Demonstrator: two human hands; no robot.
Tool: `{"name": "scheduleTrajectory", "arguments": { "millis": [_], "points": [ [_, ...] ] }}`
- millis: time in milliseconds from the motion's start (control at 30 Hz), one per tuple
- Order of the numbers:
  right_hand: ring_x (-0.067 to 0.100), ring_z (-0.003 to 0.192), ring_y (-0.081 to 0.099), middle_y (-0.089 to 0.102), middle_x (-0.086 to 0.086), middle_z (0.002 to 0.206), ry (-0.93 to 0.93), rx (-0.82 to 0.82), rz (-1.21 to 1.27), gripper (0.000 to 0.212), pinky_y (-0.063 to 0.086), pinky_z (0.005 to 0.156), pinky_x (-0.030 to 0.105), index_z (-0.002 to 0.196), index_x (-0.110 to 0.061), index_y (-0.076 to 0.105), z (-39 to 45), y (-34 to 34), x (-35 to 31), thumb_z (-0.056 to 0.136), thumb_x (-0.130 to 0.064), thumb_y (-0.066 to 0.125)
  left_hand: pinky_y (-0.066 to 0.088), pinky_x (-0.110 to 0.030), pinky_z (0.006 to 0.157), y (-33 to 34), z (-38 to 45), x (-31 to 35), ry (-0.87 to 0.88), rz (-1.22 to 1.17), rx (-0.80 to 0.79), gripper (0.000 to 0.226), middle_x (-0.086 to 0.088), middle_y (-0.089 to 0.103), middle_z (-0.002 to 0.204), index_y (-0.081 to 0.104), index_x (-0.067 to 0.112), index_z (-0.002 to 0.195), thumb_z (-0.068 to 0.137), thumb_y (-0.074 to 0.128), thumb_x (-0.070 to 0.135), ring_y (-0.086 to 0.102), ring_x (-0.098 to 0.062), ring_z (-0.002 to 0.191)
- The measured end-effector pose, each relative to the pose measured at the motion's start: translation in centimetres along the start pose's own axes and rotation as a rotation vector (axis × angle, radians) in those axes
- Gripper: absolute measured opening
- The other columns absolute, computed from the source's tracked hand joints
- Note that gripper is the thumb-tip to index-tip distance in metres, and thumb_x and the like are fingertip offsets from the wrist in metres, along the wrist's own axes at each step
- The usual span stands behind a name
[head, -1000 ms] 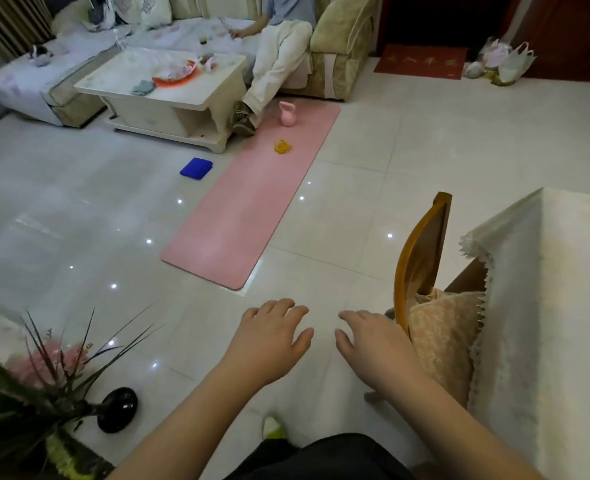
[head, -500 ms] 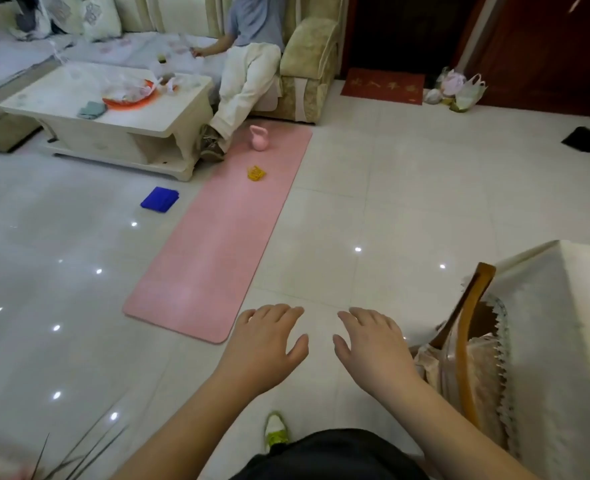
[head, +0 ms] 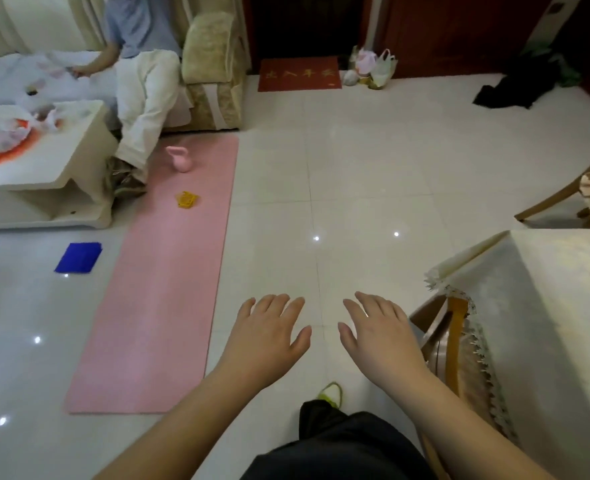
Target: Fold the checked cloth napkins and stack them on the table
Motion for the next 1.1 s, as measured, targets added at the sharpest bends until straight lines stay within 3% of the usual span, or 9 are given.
{"name": "scheduleTrajectory", "arguments": {
  "millis": [133,233,333,467,533,700,833,967,1100],
  "points": [
    [0.023,0.118,0.06,0.064,0.004,0.129,0.025,-0.002,0.029,0.04,0.044,0.102,0.041,0.124,-0.02,0.065,5.2,-0.8,2.1,0.093,-0.043,0.056,0.017,-0.043,0.119,-2.8,6.2,-0.3,0.04,0.076,-0.059,0.085,0.007,0.03,0.157,0.019,0.031,0.152,0.079,-0.01,0.062,0.026,-0.015,0.144],
    [0.023,0.109,0.065,0.069,0.002,0.12,0.063,0.042,0.037,0.037,0.049,0.095,0.04,0.116,-0.02,0.069,8.5,-1.9,3.7,0.089,-0.042,0.055,0.015,-0.043,0.12,-4.5,10.3,-0.2,0.065,0.092,-0.057,0.076,0.007,0.025,0.159,0.015,0.031,0.153,0.087,-0.003,0.063,0.022,-0.016,0.145],
    [0.022,0.102,0.068,0.071,0.002,0.111,0.124,0.07,0.036,0.039,0.054,0.089,0.039,0.108,-0.02,0.073,11.5,-3.0,5.1,0.083,-0.043,0.054,0.015,-0.043,0.12,-5.7,14.1,0.3,0.104,0.091,-0.053,0.086,0.006,0.024,0.159,0.013,0.032,0.154,0.078,-0.011,0.064,0.022,-0.016,0.146],
    [0.026,0.108,0.065,0.069,0.007,0.116,0.152,0.116,0.029,0.045,0.051,0.093,0.044,0.111,-0.017,0.072,15.7,-3.5,6.1,0.086,-0.039,0.041,0.013,-0.044,0.12,-6.8,19.9,0.3,0.178,0.118,-0.051,0.087,0.006,0.023,0.16,0.012,0.032,0.154,0.076,-0.013,0.063,0.02,-0.016,0.146],
    [0.027,0.11,0.064,0.069,0.008,0.117,0.166,0.131,0.031,0.05,0.051,0.095,0.045,0.113,-0.016,0.071,18.5,-3.5,6.5,0.086,-0.039,0.035,0.011,-0.046,0.12,-7.6,23.1,-0.2,0.209,0.143,-0.047,0.089,0.006,0.024,0.159,0.012,0.032,0.154,0.076,-0.014,0.063,0.02,-0.017,0.147],
    [0.027,0.108,0.065,0.069,0.009,0.117,0.267,0.116,0.032,0.049,0.052,0.095,0.045,0.12,-0.014,0.068,25.6,-4.0,8.1,0.087,-0.038,0.041,0.02,-0.046,0.117,-9.8,32.2,-1.3,0.325,0.134,0.034,0.084,0.0,0.037,0.155,0.028,0.028,0.152,0.083,-0.005,0.063,0.033,-0.022,0.143],
    [0.025,0.106,0.067,0.07,0.006,0.115,0.378,0.051,0.037,0.051,0.054,0.092,0.043,0.118,-0.017,0.069,30.6,-5.5,9.1,0.09,-0.041,0.034,0.016,-0.037,0.119,-11.7,39.2,-2.1,0.436,0.12,-0.008,0.106,0.002,0.025,0.16,0.017,0.029,0.154,0.069,-0.032,0.07,0.023,-0.019,0.146],
    [0.025,0.1,0.068,0.071,0.005,0.11,0.502,0.094,0.071,0.051,0.055,0.089,0.042,0.114,-0.016,0.071,34.6,-7.9,10.7,0.092,-0.044,0.035,0.017,-0.038,0.118,-14.5,45.7,-1.4,0.545,0.11,0.009,0.093,0.004,0.027,0.159,0.021,0.03,0.153,0.075,-0.017,0.064,0.024,-0.017,0.146],
    [0.023,0.099,0.069,0.072,0.004,0.109,0.609,0.087,0.074,0.052,0.055,0.088,0.041,0.113,-0.017,0.071,37.4,-9.9,14.2,0.093,-0.047,0.034,0.018,-0.04,0.117,-16.8,51.5,1.8,0.653,0.122,0.021,0.091,0.004,0.027,0.158,0.022,0.031,0.152,0.075,-0.014,0.063,0.024,-0.018,0.145]
  ]
}}
Point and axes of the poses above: each hand's wrist, its own z-axis towards the middle knuckle, its own y-axis out of the palm, x = y × z, the point moved 1 cm from there along z, towards the middle knuckle
